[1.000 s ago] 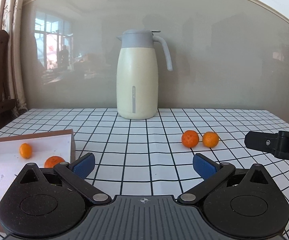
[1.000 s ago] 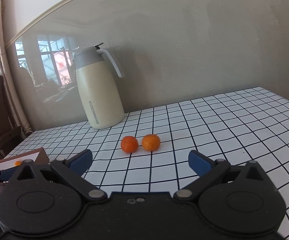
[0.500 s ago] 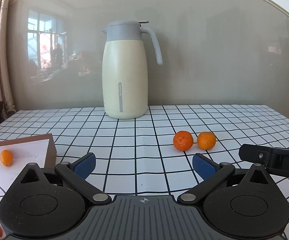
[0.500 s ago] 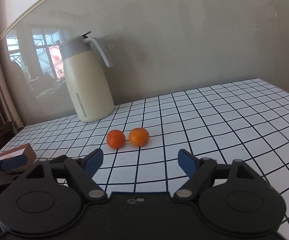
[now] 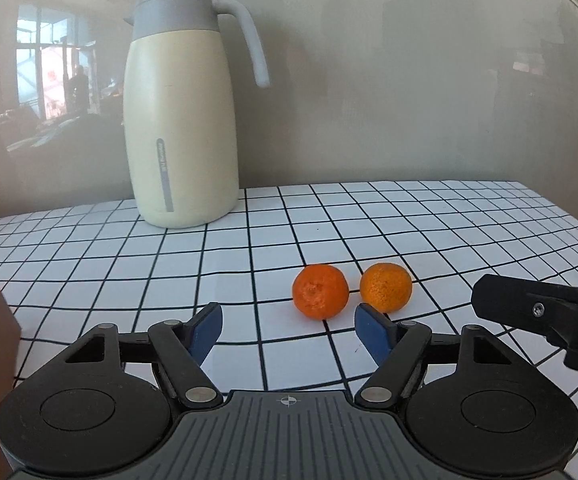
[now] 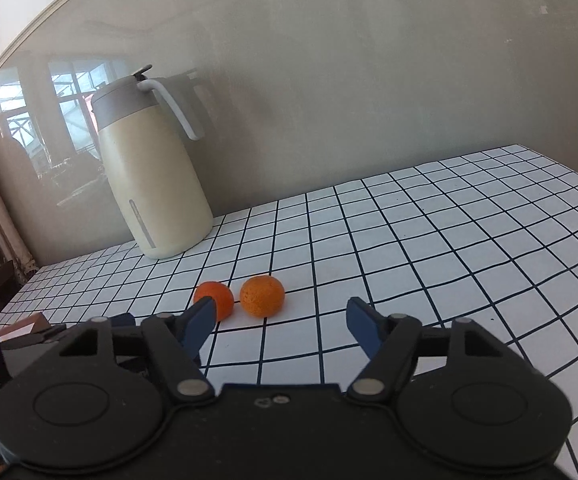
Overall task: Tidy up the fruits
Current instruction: 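Grasp an orange with the left tool while the right tool grasps the other orange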
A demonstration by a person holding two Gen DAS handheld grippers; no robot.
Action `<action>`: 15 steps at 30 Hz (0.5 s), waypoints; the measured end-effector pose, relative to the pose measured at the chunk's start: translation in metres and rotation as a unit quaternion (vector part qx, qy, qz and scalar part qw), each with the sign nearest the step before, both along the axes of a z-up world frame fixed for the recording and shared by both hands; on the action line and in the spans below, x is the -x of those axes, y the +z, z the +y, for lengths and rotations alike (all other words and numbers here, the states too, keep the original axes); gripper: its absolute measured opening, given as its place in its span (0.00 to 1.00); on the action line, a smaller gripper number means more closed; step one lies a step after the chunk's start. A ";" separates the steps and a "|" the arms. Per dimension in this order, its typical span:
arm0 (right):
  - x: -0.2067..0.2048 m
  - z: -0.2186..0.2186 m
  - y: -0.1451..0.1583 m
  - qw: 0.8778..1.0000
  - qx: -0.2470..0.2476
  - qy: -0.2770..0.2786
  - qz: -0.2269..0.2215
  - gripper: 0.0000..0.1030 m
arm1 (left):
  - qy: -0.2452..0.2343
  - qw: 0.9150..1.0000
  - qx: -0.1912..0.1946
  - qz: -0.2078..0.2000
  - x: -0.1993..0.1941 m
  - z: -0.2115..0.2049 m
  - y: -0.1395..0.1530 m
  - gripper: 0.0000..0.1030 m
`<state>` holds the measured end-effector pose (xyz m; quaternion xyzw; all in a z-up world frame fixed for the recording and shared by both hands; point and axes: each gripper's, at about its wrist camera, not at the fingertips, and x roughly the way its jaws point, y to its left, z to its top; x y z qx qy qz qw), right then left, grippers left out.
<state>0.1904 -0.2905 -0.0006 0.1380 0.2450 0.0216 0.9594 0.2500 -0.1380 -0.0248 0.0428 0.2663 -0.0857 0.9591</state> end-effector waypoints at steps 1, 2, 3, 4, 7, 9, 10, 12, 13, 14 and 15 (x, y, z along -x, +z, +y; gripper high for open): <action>-0.001 -0.002 -0.001 1.000 -0.001 0.000 0.002 0.63 | -0.002 1.000 0.001 0.000 -0.003 -0.004 0.000 0.72; -0.002 -0.003 -0.001 1.000 0.000 -0.004 0.002 0.64 | -0.002 1.000 0.001 0.000 -0.006 -0.007 0.000 0.72; -0.002 -0.004 -0.002 1.000 0.001 -0.006 0.002 0.64 | 0.000 1.000 -0.001 -0.002 -0.010 -0.010 -0.001 0.72; -0.003 -0.006 -0.002 1.000 -0.001 -0.007 0.004 0.64 | 0.001 1.000 -0.001 -0.001 -0.014 -0.012 -0.001 0.72; -0.004 -0.008 -0.003 1.000 -0.008 -0.006 0.005 0.64 | 0.001 1.000 -0.001 0.003 -0.026 -0.018 -0.002 0.72; -0.005 -0.008 -0.003 1.000 -0.008 -0.005 0.004 0.64 | 0.002 1.000 -0.003 0.003 -0.031 -0.021 -0.003 0.72; -0.005 -0.007 -0.003 1.000 -0.007 -0.004 0.004 0.64 | 0.003 1.000 -0.005 0.006 -0.035 -0.021 -0.004 0.72; -0.008 -0.005 -0.003 1.000 -0.007 -0.003 0.005 0.64 | 0.008 1.000 -0.005 0.014 -0.042 -0.020 -0.008 0.70; -0.009 -0.005 -0.003 1.000 -0.008 -0.004 0.005 0.64 | 0.010 1.000 -0.001 0.020 -0.044 -0.018 -0.009 0.66; -0.010 -0.004 -0.004 1.000 -0.009 -0.003 0.006 0.64 | 0.011 1.000 0.004 0.026 -0.046 -0.016 -0.010 0.60; -0.011 -0.003 -0.004 1.000 -0.010 -0.002 0.008 0.64 | 0.012 1.000 0.006 0.029 -0.047 -0.014 -0.011 0.57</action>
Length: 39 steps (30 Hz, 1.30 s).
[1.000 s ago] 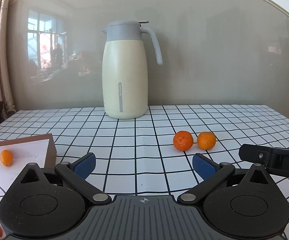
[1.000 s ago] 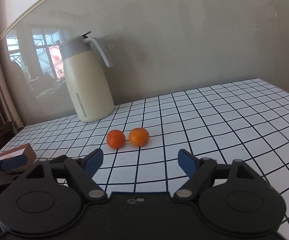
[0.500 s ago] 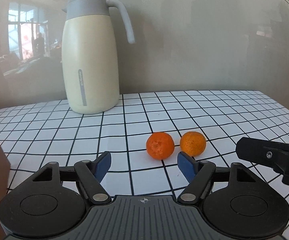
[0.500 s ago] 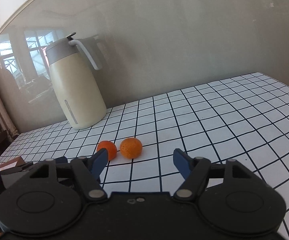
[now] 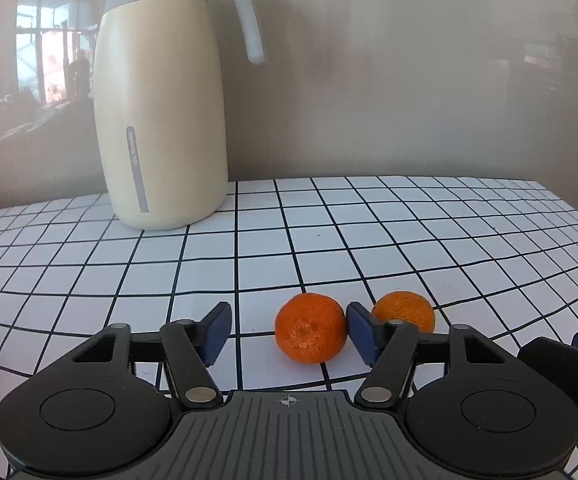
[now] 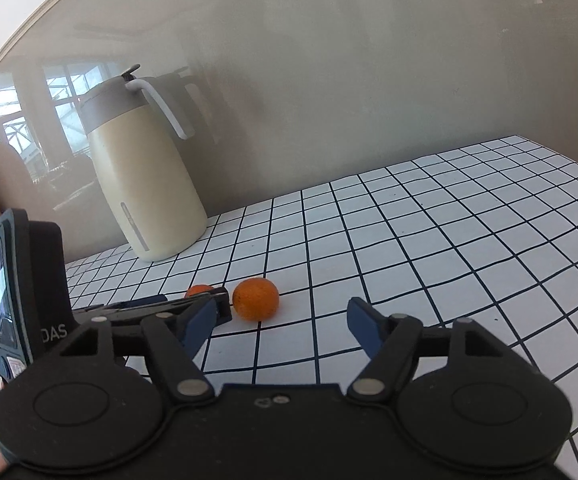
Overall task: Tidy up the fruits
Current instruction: 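Grasp an orange with the left tool while the right tool grasps the other orange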
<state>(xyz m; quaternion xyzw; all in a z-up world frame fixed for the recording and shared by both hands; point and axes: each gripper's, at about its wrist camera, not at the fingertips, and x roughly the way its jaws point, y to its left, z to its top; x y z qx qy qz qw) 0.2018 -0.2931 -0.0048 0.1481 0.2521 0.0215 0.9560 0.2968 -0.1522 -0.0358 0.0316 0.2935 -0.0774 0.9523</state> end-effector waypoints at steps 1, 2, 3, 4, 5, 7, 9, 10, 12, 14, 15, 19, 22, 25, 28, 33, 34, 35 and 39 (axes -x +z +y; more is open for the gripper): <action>-0.001 0.001 0.000 1.000 0.000 0.000 0.001 0.64 | -0.001 1.000 0.001 -0.001 0.000 0.002 0.000 0.52; -0.002 0.002 -0.001 1.000 -0.001 0.000 0.002 0.64 | 0.001 1.000 -0.002 -0.003 0.001 0.002 0.000 0.51; -0.004 0.004 -0.001 1.000 -0.001 0.001 0.004 0.64 | 0.002 1.000 -0.005 -0.004 0.003 0.003 -0.001 0.50; -0.006 0.005 -0.002 1.000 0.000 0.003 0.006 0.64 | 0.001 1.000 -0.004 -0.004 0.005 0.005 -0.001 0.48; -0.009 0.007 -0.003 1.000 0.001 0.006 0.008 0.64 | 0.002 1.000 -0.004 -0.005 0.007 0.008 -0.001 0.47; -0.015 0.010 -0.003 1.000 0.009 0.010 0.009 0.64 | 0.006 1.000 -0.006 -0.008 0.011 0.014 -0.001 0.47; -0.023 0.013 -0.003 1.000 0.014 0.018 0.011 0.64 | 0.012 1.000 -0.006 -0.011 0.015 0.021 -0.002 0.46; -0.028 0.015 -0.003 1.000 0.015 0.020 0.014 0.63 | 0.015 1.000 -0.005 -0.012 0.017 0.024 -0.002 0.46; -0.036 0.018 -0.005 0.999 0.018 0.028 0.018 0.61 | 0.014 1.000 -0.009 -0.017 0.020 0.027 -0.001 0.41; -0.044 0.021 -0.007 0.999 0.023 0.030 0.023 0.61 | 0.012 1.000 -0.011 -0.021 0.022 0.030 -0.001 0.37; -0.049 0.021 -0.009 0.999 0.024 0.032 0.028 0.61 | 0.011 1.000 -0.008 -0.020 0.023 0.032 0.000 0.37; -0.067 0.024 -0.015 0.998 0.027 0.037 0.041 0.60 | 0.002 1.000 -0.002 -0.022 0.017 0.035 0.001 0.37; -0.075 0.024 -0.020 0.998 0.024 0.037 0.048 0.54 | -0.010 1.000 -0.010 -0.018 0.008 0.032 0.000 0.37; -0.080 0.021 -0.024 0.997 0.013 0.039 0.058 0.47 | -0.018 1.000 -0.022 -0.014 0.003 0.025 -0.002 0.37; -0.084 0.019 -0.028 0.997 -0.002 0.044 0.068 0.39 | -0.020 1.000 -0.023 -0.005 -0.001 0.023 -0.003 0.37; -0.083 0.020 -0.028 0.997 -0.008 0.046 0.063 0.28 | -0.023 1.000 -0.021 -0.004 -0.003 0.023 -0.004 0.37; -0.083 0.020 -0.028 0.997 -0.011 0.045 0.063 0.28 | -0.023 1.000 -0.020 -0.004 -0.003 0.023 -0.004 0.37; -0.082 0.020 -0.028 0.997 -0.011 0.043 0.061 0.28 | -0.023 1.000 -0.018 -0.004 -0.004 0.023 -0.004 0.36; -0.074 0.023 -0.022 0.998 0.004 0.041 0.044 0.28 | -0.021 1.000 -0.014 -0.017 0.001 0.025 -0.002 0.35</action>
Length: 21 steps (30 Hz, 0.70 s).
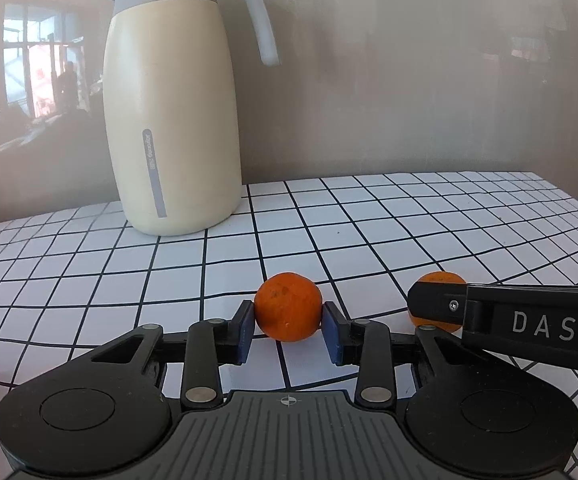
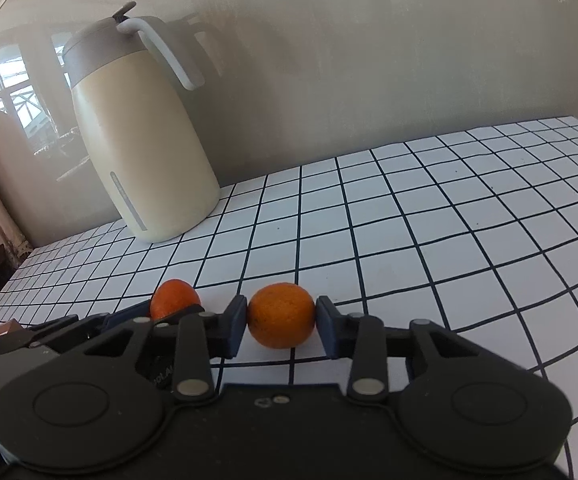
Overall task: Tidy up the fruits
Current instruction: 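Grasp an orange with the left tool while the right tool grasps the other orange, then carry both oranges over the brown box with both tools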
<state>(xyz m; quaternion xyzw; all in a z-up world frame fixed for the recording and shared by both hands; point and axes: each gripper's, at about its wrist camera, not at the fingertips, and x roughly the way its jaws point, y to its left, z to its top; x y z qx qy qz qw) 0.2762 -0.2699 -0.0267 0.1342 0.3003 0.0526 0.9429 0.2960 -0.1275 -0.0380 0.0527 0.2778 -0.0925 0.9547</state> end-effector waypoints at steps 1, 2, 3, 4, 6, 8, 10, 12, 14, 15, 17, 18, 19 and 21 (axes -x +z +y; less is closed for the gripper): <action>0.003 0.001 0.002 1.000 0.005 0.002 -0.004 0.28 | 0.002 1.000 0.002 -0.001 0.003 0.001 0.001 0.35; 0.005 0.001 0.004 1.000 0.009 0.004 -0.008 0.28 | 0.002 1.000 0.004 -0.001 0.005 0.002 0.002 0.35; 0.009 0.001 0.005 1.000 0.010 0.005 -0.013 0.28 | 0.002 1.000 0.004 -0.002 0.010 0.004 0.004 0.35; 0.012 0.000 0.007 1.000 0.011 0.006 -0.016 0.28 | 0.002 1.000 0.003 -0.005 0.015 0.005 0.005 0.35; 0.018 0.000 0.011 1.000 0.013 0.010 -0.024 0.28 | 0.004 1.000 0.003 -0.009 0.026 0.010 0.009 0.35; 0.025 0.000 0.015 0.999 0.012 0.016 -0.028 0.28 | 0.007 1.000 0.006 -0.009 0.036 0.015 0.013 0.35; 0.032 0.001 0.016 0.999 0.013 0.022 -0.029 0.28 | 0.009 1.000 0.003 -0.011 0.049 0.021 0.016 0.35; 0.040 0.002 0.017 0.999 0.010 0.029 -0.028 0.28 | 0.012 1.000 0.002 -0.010 0.064 0.028 0.018 0.35; 0.048 0.006 0.018 0.999 0.009 0.040 -0.027 0.28 | 0.014 1.000 -0.001 -0.008 0.078 0.034 0.018 0.35; 0.051 0.009 0.018 0.998 0.012 0.047 -0.027 0.28 | 0.017 1.000 -0.001 -0.007 0.086 0.037 0.018 0.35; 0.059 0.017 0.019 0.998 0.020 0.059 -0.030 0.28 | 0.023 1.000 0.000 -0.003 0.098 0.044 0.018 0.35; 0.062 0.020 0.020 0.997 0.023 0.066 -0.030 0.28 | 0.027 1.000 0.000 -0.002 0.105 0.047 0.018 0.35; 0.065 0.024 0.020 0.997 0.026 0.071 -0.030 0.28 | 0.031 1.000 0.001 -0.001 0.110 0.050 0.017 0.35; 0.071 0.031 0.019 0.996 0.029 0.078 -0.027 0.28 | 0.038 0.999 0.001 -0.001 0.121 0.056 0.016 0.35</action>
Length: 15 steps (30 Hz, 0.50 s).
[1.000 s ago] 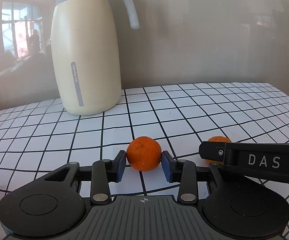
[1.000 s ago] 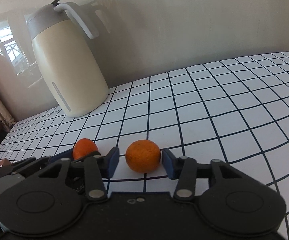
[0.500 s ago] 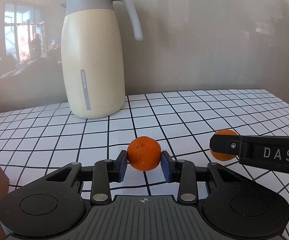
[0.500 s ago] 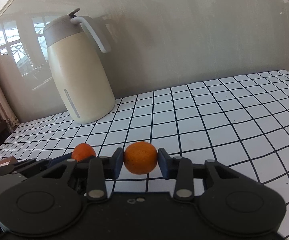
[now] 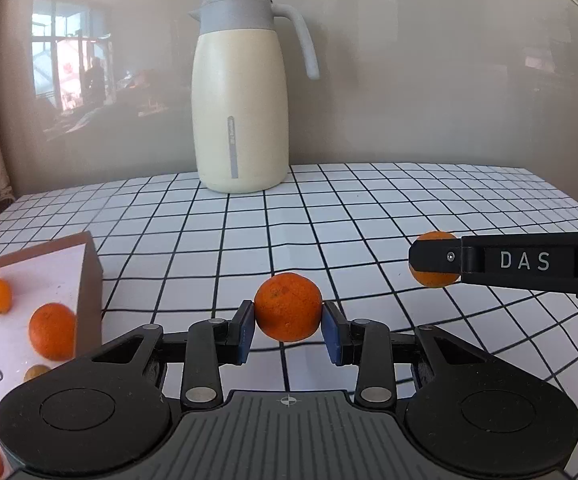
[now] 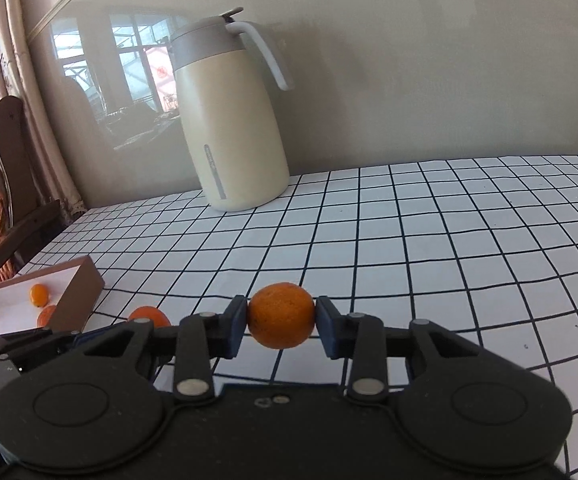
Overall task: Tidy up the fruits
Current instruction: 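Carry both oranges over the brown box with both tools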
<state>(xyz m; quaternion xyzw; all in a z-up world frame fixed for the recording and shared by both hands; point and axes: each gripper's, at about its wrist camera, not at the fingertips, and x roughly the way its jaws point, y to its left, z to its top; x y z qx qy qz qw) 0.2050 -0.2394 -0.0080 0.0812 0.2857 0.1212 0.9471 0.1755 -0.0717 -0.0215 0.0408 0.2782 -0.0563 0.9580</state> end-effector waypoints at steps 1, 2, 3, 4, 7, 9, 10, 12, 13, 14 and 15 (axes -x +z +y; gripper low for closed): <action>0.004 0.003 -0.001 1.000 0.001 0.003 0.001 0.28 | 0.004 1.000 -0.001 -0.001 0.005 0.002 -0.001 0.35; 0.009 0.006 -0.002 1.000 0.002 0.003 0.002 0.28 | 0.007 1.000 0.000 0.001 0.010 0.006 -0.002 0.35; 0.015 0.007 -0.002 1.000 0.003 0.003 0.003 0.28 | 0.008 1.000 0.001 0.002 0.015 0.008 -0.003 0.35; 0.021 0.009 -0.003 1.000 0.002 0.004 0.004 0.28 | 0.010 1.000 0.000 0.000 0.020 0.010 -0.003 0.35; 0.034 0.017 -0.001 1.000 0.004 0.009 0.000 0.28 | 0.012 1.000 -0.001 -0.004 0.032 0.017 -0.002 0.35; 0.043 0.024 0.002 1.000 0.009 0.012 -0.007 0.28 | 0.012 1.000 -0.001 -0.013 0.040 0.021 -0.001 0.35; 0.047 0.027 0.003 1.000 0.010 0.013 -0.011 0.28 | 0.011 1.000 -0.002 -0.017 0.044 0.023 0.000 0.35; 0.057 0.033 0.005 1.000 0.013 0.015 -0.016 0.28 | 0.011 1.000 -0.002 -0.024 0.050 0.027 0.002 0.35; 0.062 0.035 0.006 1.000 0.014 0.016 -0.019 0.28 | 0.009 1.000 -0.003 -0.026 0.053 0.029 0.003 0.35; 0.066 0.037 0.006 1.000 0.013 0.016 -0.020 0.28 | 0.009 1.000 -0.003 -0.028 0.057 0.031 0.004 0.35; 0.070 0.038 0.006 1.000 0.013 0.017 -0.021 0.28 | 0.009 0.999 -0.002 -0.030 0.060 0.033 0.004 0.35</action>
